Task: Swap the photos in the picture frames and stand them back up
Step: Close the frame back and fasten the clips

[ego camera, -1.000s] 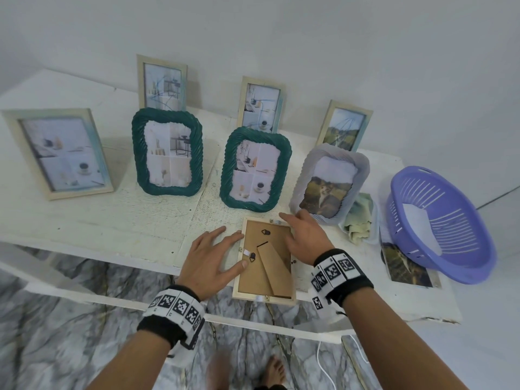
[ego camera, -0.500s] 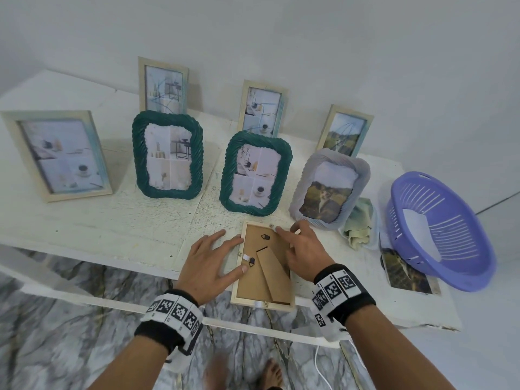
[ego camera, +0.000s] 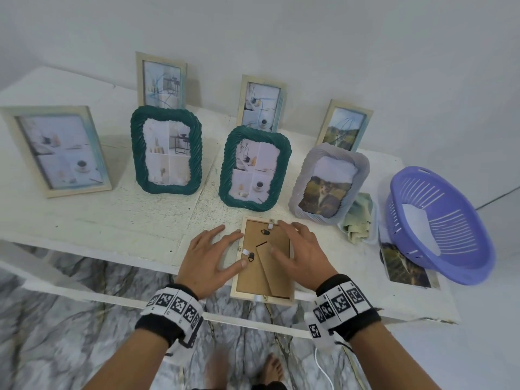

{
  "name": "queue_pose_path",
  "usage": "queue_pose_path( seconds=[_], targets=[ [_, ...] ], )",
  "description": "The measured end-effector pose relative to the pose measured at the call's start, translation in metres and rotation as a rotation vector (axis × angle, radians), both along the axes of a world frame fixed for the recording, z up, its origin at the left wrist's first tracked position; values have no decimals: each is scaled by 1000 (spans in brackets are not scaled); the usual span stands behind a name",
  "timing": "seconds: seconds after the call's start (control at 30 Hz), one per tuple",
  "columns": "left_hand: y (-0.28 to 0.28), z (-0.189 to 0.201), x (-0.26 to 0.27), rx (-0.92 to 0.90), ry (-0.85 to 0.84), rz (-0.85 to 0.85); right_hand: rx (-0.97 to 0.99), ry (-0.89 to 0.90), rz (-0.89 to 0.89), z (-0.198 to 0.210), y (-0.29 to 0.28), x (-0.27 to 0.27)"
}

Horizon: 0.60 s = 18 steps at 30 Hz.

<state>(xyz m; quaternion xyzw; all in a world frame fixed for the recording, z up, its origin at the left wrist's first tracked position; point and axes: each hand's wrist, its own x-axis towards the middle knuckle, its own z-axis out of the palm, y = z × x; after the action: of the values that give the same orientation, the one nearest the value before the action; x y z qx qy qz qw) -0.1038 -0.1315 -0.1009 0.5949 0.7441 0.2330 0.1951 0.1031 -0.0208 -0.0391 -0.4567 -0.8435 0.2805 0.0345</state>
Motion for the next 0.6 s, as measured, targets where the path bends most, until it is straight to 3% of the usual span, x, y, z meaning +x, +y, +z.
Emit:
queue_pose_path(
  seconds=[0.17,0.6],
  targets=[
    [-2,6,3,13,-18,13,-65,-94,134,-2,-39,10],
    [-2,5,3,20,-20,-25,-35,-80,83,-31,-55,14]
  ],
)
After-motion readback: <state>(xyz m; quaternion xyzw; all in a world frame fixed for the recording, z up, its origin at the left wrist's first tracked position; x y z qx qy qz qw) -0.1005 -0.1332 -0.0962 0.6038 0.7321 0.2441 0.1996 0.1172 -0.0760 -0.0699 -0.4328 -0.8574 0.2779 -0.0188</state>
